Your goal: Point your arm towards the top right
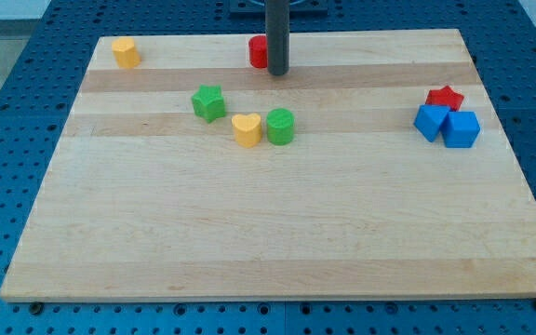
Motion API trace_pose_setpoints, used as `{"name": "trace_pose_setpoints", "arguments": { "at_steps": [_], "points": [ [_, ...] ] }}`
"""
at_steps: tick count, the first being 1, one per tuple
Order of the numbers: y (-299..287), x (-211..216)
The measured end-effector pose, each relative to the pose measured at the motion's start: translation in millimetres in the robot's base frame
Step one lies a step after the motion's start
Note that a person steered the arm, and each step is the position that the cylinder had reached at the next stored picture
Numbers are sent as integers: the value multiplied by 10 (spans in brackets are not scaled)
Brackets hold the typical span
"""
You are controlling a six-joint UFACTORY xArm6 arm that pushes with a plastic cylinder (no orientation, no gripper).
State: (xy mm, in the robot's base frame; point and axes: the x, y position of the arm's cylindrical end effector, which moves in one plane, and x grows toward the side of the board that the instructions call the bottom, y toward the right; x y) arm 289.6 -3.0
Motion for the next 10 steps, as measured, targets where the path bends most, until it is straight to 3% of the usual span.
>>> {"name": "trace_pose_setpoints", "arguments": {
  "at_steps": [3, 4, 6, 7, 9, 10],
  "points": [
    [104, 201],
    [339, 555],
    [358, 562],
    [824, 447],
    [1911, -298],
    [3084, -296]
  ]
}}
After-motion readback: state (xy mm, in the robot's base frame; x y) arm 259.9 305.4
